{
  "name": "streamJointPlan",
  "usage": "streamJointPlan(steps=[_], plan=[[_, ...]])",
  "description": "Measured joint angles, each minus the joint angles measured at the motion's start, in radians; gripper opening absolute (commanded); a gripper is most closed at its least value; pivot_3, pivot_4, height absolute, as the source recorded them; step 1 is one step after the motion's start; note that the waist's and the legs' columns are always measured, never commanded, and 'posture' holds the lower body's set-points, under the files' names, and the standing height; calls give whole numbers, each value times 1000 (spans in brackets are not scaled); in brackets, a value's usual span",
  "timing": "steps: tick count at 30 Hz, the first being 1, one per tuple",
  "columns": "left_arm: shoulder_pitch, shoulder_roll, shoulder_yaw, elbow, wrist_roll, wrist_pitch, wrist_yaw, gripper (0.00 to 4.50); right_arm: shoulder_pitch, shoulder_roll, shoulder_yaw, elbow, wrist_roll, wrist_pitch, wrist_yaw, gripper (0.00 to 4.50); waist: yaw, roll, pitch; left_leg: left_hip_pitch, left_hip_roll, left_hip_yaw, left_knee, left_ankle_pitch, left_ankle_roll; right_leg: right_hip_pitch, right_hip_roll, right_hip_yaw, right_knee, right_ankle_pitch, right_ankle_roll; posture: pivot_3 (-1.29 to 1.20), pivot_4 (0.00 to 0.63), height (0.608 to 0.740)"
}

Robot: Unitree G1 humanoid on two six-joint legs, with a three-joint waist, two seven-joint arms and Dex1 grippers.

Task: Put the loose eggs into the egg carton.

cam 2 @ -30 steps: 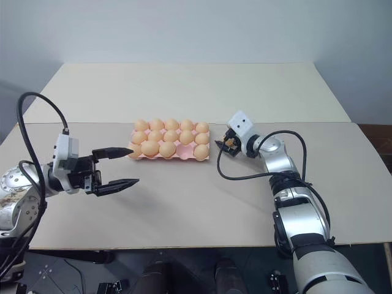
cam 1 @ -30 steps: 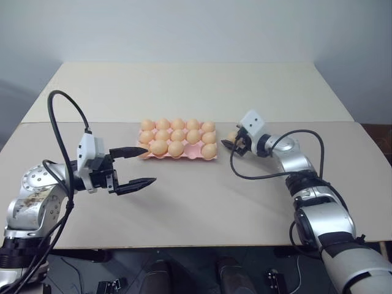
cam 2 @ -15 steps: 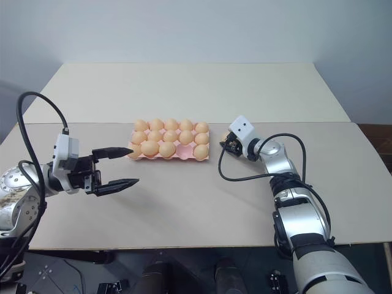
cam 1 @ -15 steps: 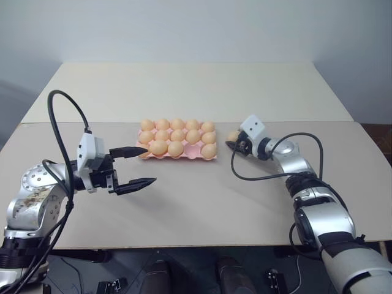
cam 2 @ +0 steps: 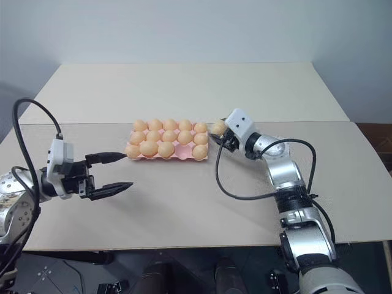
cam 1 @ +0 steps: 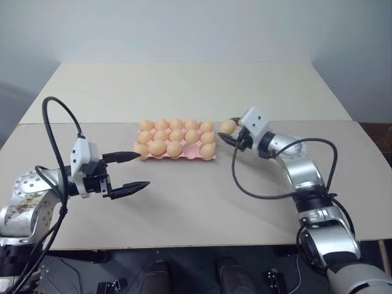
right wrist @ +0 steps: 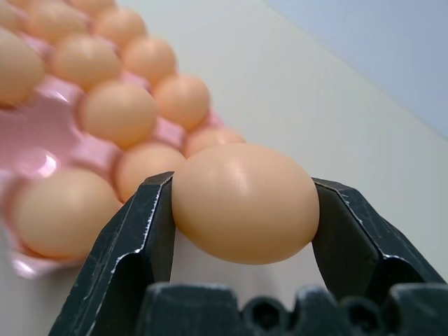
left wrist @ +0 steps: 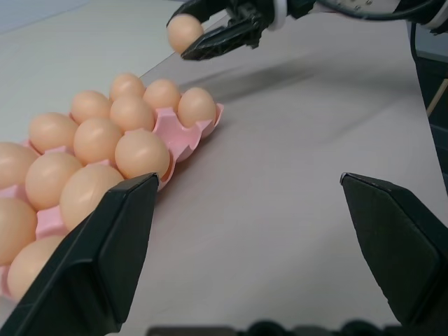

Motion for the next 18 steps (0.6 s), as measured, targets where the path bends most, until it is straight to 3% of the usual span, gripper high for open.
streamJointPlan(steps=[4, 12, 17, 18], plan=[[16, 3, 10, 0, 0, 0, 4, 4500, 37, 68, 60, -134, 18, 80, 13, 2687, 1, 0, 0, 0, 0, 0, 0, 0, 0, 0, 0, 0, 0, 0, 0, 0, 150, 740], [48, 10, 19, -27, -3, 4, 15, 4500, 39, 122, 152, -89, -52, 79, -23, 2687, 3, 0, 0, 0, 0, 0, 0, 0, 0, 0, 0, 0, 0, 0, 0, 0, 150, 740], [66, 10, 25, -35, -3, 4, 23, 4500, 6, 130, 171, -22, -80, 35, -22, 4315, 2, 0, 0, 0, 0, 0, 0, 0, 0, 0, 0, 0, 0, 0, 0, 0, 150, 740], [66, 10, 25, -36, -3, 4, 25, 4500, 2, 133, 171, -14, -84, 27, -25, 4415, 2, 0, 0, 0, 0, 0, 0, 0, 0, 0, 0, 0, 0, 0, 0, 0, 150, 740]])
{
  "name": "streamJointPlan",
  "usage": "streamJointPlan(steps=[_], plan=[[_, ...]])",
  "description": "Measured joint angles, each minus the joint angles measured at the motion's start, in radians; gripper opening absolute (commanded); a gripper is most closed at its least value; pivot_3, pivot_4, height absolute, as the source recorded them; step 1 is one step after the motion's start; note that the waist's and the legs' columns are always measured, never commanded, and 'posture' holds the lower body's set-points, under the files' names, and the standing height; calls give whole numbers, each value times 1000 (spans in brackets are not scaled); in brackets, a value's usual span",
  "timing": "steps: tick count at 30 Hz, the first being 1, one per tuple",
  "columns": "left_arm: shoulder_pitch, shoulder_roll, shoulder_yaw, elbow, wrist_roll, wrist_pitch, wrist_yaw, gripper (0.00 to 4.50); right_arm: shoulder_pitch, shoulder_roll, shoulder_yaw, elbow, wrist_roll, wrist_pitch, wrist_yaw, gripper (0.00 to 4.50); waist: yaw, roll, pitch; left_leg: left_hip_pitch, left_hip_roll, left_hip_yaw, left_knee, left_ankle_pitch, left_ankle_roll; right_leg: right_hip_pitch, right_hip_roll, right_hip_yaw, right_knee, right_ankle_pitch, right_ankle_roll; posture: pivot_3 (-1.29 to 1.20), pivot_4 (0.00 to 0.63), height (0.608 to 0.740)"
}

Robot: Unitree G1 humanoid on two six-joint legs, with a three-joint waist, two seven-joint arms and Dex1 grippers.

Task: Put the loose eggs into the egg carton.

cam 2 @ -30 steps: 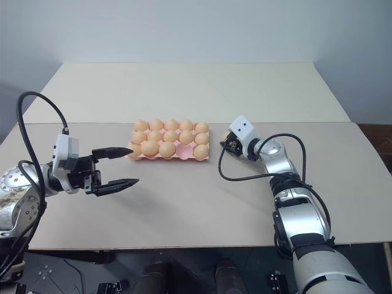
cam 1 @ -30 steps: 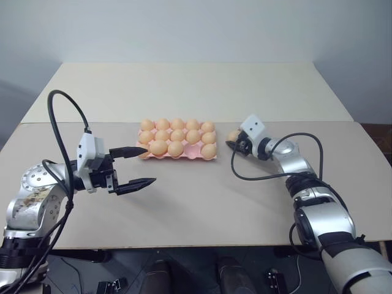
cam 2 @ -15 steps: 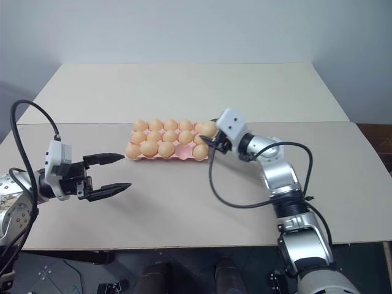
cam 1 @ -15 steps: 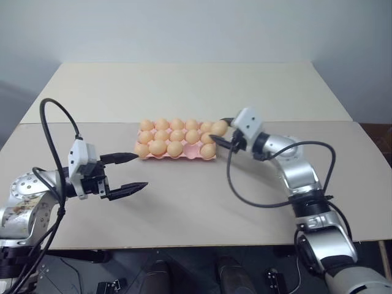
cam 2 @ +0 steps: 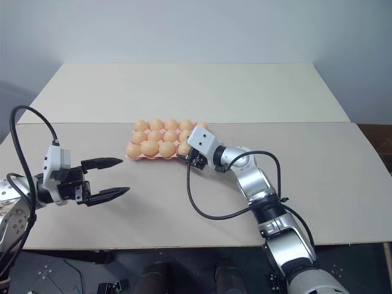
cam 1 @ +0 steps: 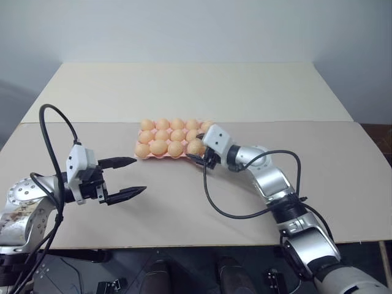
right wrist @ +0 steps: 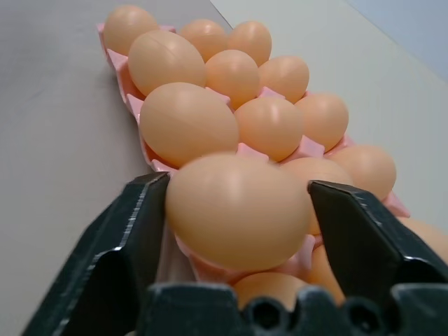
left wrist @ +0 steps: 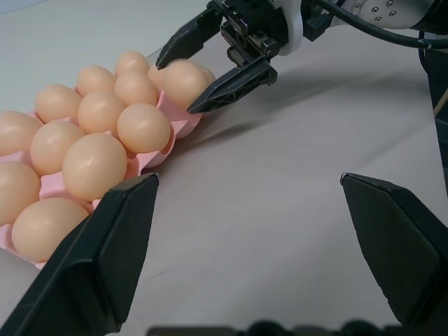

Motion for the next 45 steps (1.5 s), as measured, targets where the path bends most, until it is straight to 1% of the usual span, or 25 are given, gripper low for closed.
streamJointPlan(steps=[8, 11, 13, 17, 18, 21, 24, 25, 28, 34, 45], plan=[[9, 0, 3, 0, 0, -1, 4, 4500, 0, -5, -1, 7, 0, -14, 0, 4415, 0, 0, 0, 0, 0, 0, 0, 0, 0, 0, 0, 0, 0, 0, 0, 0, 150, 740], [15, 0, 10, -1, 0, -2, 5, 4500, 26, -43, -16, -89, 5, -4, 11, 4415, 2, 0, 0, -1, 0, 0, 0, 0, 0, 0, 0, 0, 0, 0, 0, 0, 150, 740], [29, 0, 28, -2, 0, -4, 6, 4500, 69, -89, -51, -207, 42, 35, 31, 4415, 4, 0, 0, -1, 0, 0, 0, 0, 0, 0, 0, 0, 0, 0, 0, 0, 150, 740], [57, 8, 65, 0, 1, -5, 3, 4500, 182, -213, -140, -405, 124, 134, 88, 4415, 9, 0, 0, -1, 0, 0, 0, 0, 0, 1, 0, 0, -1, 0, 0, 0, 150, 740], [71, 18, 83, 1, 2, -7, 1, 4500, 230, -275, -168, -471, 161, 173, 123, 4415, 12, 0, 0, -1, 0, 0, 0, 0, 0, 1, 0, 0, -1, 0, 0, 0, 150, 740], [89, 36, 115, 6, 4, -8, 0, 4500, 306, -391, -232, -554, 225, 231, 197, 4415, 13, 0, 0, 0, 0, 0, 0, 0, 0, 1, 0, 0, -2, 0, 0, 0, 150, 740], [127, 58, 175, 7, 1, -7, -9, 4500, 433, -560, -331, -656, 324, 274, 323, 4415, 14, 0, 0, 0, 0, 0, 0, 0, 1, 2, 0, 0, -3, -1, -1, 0, 150, 740], [135, 63, 191, 7, 0, -7, -11, 4500, 452, -586, -359, -662, 347, 281, 344, 4415, 11, 0, 0, 0, 0, 0, 0, 0, 1, 2, 0, 0, -3, -1, -1, 0, 150, 740], [161, 74, 226, 0, -6, -7, -26, 4500, 486, -631, -410, -681, 396, 295, 378, 4415, 7, -1, 0, 1, 0, 0, 0, 0, 1, 2, 0, 0, -3, -1, -1, 0, 150, 740], [175, 86, 272, -3, -20, -3, -38, 4500, 494, -691, -453, -660, 419, 295, 404, 4415, 10, -1, 0, 0, 0, 1, 0, 0, 1, 2, 0, 0, -3, -1, -1, 0, 150, 740], [173, 88, 271, -1, -17, -3, -50, 4500, 560, -713, -508, -651, 426, 318, 351, 4415, 21, -1, 0, 0, 0, 1, 0, 0, 1, 2, 0, 0, -4, -1, -1, 0, 150, 740]])
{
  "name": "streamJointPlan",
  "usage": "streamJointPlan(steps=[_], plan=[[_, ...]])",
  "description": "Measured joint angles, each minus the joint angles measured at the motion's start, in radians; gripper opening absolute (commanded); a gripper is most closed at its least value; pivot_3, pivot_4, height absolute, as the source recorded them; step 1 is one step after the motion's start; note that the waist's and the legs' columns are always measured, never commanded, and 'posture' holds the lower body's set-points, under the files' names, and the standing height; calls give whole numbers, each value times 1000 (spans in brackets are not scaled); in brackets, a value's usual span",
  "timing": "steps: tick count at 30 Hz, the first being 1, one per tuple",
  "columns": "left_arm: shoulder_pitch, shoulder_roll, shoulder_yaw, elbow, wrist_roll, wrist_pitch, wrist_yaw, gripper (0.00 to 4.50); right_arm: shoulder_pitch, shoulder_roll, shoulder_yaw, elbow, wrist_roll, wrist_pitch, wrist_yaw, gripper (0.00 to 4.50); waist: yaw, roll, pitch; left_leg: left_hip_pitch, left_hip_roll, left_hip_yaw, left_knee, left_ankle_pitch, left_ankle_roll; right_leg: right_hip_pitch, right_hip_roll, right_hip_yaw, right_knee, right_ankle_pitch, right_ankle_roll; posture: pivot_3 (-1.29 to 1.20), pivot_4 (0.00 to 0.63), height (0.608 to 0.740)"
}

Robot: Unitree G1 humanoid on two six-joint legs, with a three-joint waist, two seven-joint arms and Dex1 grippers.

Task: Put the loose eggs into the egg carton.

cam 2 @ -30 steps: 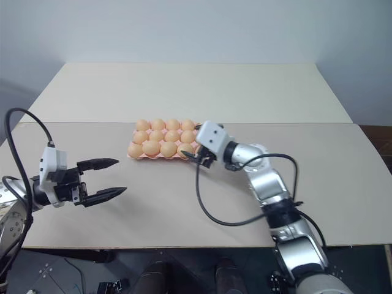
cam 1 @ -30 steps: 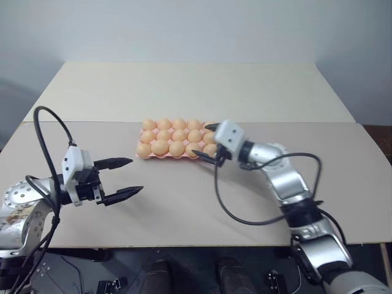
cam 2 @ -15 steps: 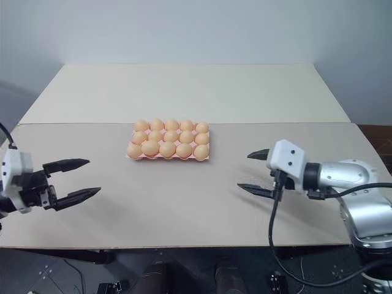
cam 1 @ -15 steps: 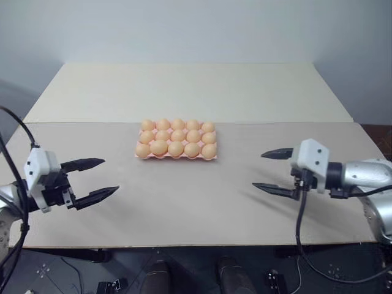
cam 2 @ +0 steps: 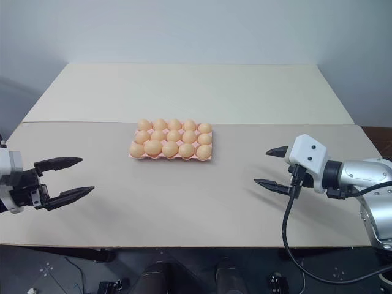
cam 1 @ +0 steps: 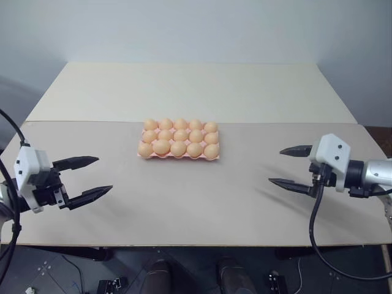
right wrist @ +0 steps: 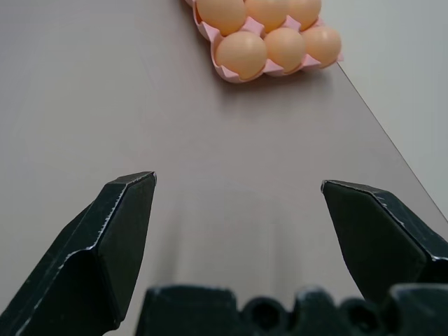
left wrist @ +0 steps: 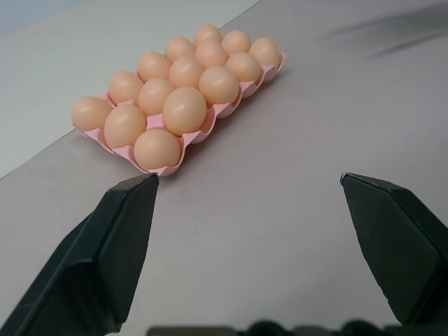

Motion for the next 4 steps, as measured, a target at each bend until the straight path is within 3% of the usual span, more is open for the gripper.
streamJointPlan(steps=[4], plan=[[0, 0, -9, 0, -1, 1, -4, 4500, 12, 0, -1, -30, 8, 20, -36, 4415, 2, 0, 0, 0, 0, 0, 0, 0, 0, 0, 0, 0, 0, 0, 0, 0, 150, 740]])
